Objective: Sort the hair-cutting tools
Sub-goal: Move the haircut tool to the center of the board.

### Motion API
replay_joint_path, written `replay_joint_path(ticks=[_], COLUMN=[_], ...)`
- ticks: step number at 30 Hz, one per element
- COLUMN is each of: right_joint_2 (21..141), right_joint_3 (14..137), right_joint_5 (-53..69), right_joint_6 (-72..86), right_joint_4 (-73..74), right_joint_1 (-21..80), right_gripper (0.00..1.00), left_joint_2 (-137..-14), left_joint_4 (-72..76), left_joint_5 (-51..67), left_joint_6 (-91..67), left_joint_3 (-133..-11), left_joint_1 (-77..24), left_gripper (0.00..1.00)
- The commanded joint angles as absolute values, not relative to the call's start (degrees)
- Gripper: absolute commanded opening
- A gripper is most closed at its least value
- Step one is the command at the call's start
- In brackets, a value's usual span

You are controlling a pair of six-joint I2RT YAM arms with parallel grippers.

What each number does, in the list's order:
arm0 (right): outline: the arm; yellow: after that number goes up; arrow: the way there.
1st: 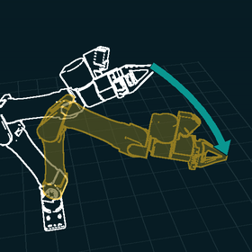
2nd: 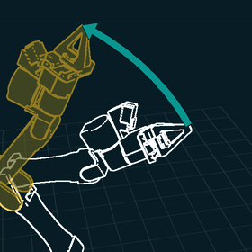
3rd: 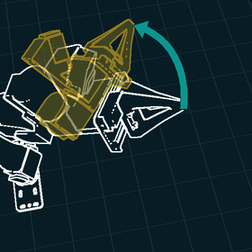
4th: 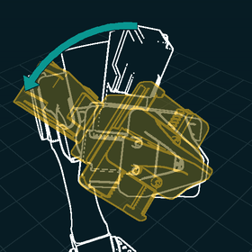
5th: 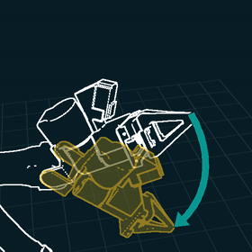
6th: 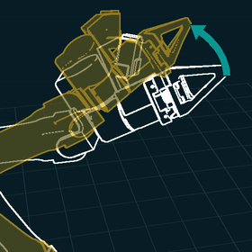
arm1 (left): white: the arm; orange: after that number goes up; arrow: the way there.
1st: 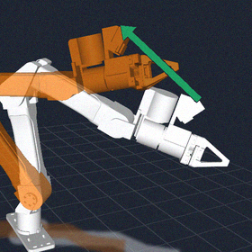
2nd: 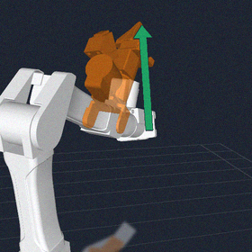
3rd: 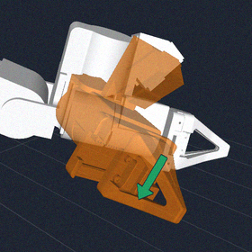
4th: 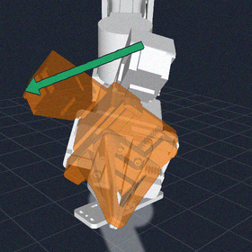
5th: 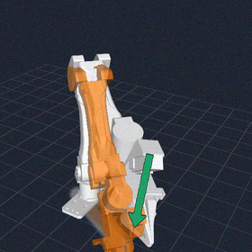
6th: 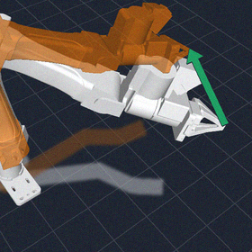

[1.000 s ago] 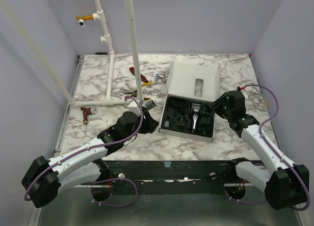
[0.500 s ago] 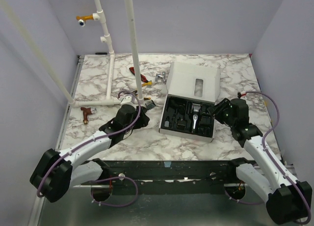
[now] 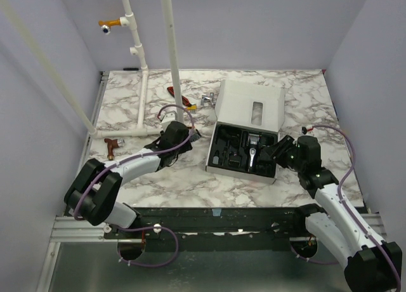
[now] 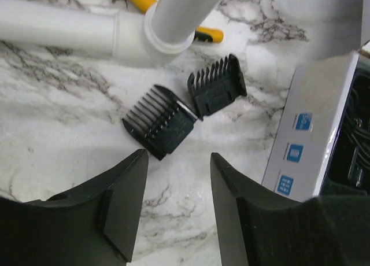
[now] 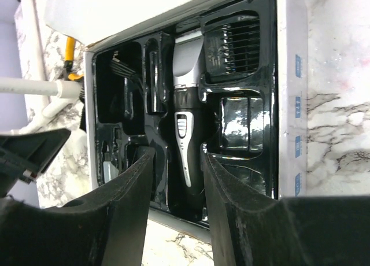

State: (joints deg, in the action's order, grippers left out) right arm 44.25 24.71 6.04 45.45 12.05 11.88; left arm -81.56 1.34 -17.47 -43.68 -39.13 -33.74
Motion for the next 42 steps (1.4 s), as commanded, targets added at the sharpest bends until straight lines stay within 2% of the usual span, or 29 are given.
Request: replay_joint_path(ticks=[1,9,16,28,37,42], right_joint_2=[41.4,40.5,40.9,42.2,41.6,40.7], right_joint_3=[23.5,24.1,24.8,24.8,25.0,24.9], right_joint_5=[9.2,10.7,11.0,10.9,11.4,11.7], right_joint_6=[44.5,44.5,44.4,44.5,44.6,44.7], right_joint_4=[10.2,10.7,11.1,10.2,10.3,10.9], right_joint_1=[11.6,11.6,11.6,11.6,11.6,11.6], right_gripper=[0.44,0.43,0.42,0.42,0.42,0.41], left_joint_2=[-86.4,-95.0,-98.1,-92.8,-84.4,-79.9], left_joint_4=[2.2,-4.8,-7.6,-3.9,-3.4,-6.0], left_joint_5=[-23.6,-23.9,-21.7,-16.3,-14.3,-17.3], left_joint_6=[-39.6,-38.5,-39.6,-41.3,-41.6,-43.0], left_joint_3=[-44.6,-53.1,-54.8,-43.5,-35.2,-30.6], left_joint_1=[-33.5,-33.3,-33.3,-34.7,-40.3,-45.8], left_gripper=[0.47,0.26,0.24,0.22,0.20,0.19])
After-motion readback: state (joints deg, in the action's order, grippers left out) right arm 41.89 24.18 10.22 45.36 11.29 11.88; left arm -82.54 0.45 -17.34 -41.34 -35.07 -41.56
